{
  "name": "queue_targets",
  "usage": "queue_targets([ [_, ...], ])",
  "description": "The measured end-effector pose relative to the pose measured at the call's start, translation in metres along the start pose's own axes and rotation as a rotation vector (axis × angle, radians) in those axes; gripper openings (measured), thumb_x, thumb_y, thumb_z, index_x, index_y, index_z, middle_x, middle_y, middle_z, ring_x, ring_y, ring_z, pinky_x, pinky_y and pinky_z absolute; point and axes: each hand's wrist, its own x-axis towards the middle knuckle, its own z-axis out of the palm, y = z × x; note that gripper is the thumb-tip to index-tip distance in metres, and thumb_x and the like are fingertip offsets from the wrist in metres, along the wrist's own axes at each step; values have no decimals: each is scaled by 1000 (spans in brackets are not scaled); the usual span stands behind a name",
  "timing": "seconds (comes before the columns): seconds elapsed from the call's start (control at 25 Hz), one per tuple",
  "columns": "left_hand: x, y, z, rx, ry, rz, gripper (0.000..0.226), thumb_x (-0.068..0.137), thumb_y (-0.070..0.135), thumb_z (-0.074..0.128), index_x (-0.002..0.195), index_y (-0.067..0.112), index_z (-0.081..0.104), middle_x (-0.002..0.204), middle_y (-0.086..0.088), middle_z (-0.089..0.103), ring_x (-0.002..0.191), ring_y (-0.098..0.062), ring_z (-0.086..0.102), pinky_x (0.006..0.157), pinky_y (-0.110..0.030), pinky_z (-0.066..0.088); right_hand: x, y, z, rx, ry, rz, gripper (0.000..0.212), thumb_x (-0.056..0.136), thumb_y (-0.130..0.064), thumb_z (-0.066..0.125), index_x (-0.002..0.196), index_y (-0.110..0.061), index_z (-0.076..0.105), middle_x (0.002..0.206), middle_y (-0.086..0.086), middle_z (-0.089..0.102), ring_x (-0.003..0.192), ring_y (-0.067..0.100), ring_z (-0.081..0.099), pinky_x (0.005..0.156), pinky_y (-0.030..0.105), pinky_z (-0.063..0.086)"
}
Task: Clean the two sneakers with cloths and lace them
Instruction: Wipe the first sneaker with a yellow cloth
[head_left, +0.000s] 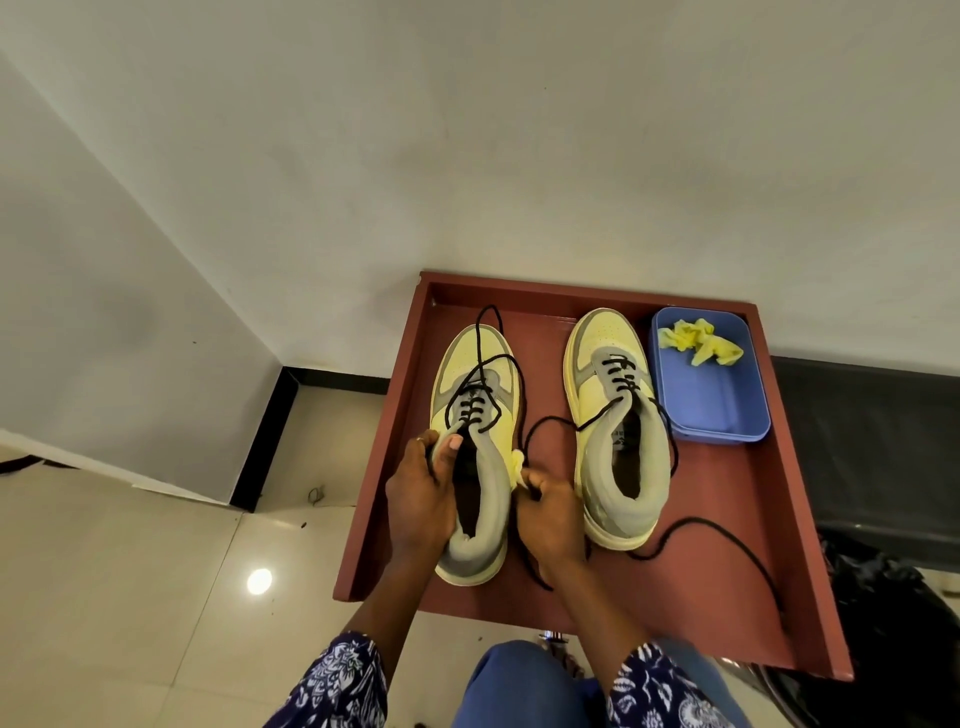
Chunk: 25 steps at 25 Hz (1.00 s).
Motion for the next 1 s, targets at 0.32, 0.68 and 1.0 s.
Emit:
queue_targets([
  [0.32,-6,-12,-24,-198,-337,-205,37,87,38,56,120,25,48,108,6,60,99,-13,59,89,-34,52,-51,18,-7,30,-66,28,18,87,-1,54,87,-10,70,66,-10,63,61,2,58,58,9,46],
  [0.68,-37,-16,-25,-507,-357,-421,25,80,13,68,105,11,63,101,-9,69,97,-23,65,86,-35,53,-69,20,-2,275,84,278,14,87,-4,55,80,-14,62,74,5,66,67,18,58,60,29,48],
  [1.0,-40,-18,-17,-585,-386,-485,34,80,15,69,111,9,60,106,-11,68,102,-25,63,92,-40,51,-78,9,8,454,154,472,16,81,7,54,90,-3,63,83,13,67,68,21,59,60,31,50],
])
